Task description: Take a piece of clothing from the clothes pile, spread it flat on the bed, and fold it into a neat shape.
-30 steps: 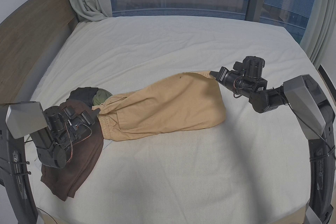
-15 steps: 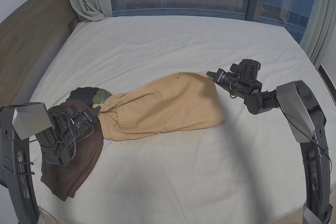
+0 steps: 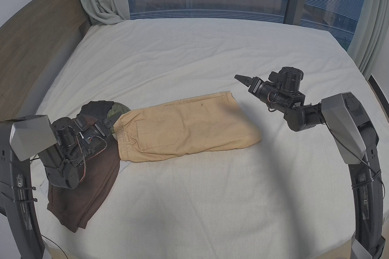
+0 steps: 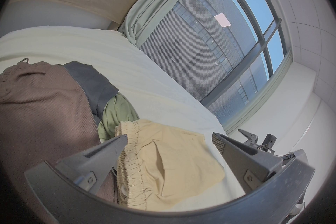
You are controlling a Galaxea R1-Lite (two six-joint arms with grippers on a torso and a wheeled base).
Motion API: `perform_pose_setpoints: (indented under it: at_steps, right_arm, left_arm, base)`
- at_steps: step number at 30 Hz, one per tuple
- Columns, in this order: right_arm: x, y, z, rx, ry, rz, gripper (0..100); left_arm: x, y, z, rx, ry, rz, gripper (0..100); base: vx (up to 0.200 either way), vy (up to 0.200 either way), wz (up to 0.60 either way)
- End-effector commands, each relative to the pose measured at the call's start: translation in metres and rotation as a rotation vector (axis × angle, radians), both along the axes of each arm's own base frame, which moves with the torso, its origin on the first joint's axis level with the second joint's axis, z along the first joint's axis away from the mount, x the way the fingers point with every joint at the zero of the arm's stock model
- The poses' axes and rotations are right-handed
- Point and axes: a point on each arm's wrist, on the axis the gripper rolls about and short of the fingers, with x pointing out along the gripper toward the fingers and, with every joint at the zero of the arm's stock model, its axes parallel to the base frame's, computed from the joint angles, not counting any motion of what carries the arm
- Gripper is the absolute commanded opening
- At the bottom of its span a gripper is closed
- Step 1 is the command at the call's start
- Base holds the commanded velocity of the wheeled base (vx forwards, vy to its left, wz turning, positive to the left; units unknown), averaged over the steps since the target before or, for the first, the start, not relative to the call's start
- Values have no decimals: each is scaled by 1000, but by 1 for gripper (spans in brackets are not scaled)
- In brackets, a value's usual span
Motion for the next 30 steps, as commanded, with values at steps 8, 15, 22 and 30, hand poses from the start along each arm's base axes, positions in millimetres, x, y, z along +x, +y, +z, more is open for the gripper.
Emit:
perform_pose_setpoints:
  at_steps: [8, 15, 22, 30]
  right_arm:
    - [-85, -19, 20, -20, 54, 52, 100]
    - [-110, -22, -3, -19, 53, 68, 100]
    - [-130, -20, -23, -12, 31, 95, 100]
    - [-133, -10, -60, -20, 85, 145, 100]
  left_arm:
    - [-32, -10, 47, -20, -50, -76, 100]
    - [-39, -15, 47, -20, -34, -92, 100]
    - [-45, -17, 47, -22, -22, -121, 100]
    - [-49, -17, 41, 31, -18, -123, 100]
  base:
    - [0, 0, 0]
    - [0, 0, 0]
    - [0, 0, 0]
    - [0, 0, 0]
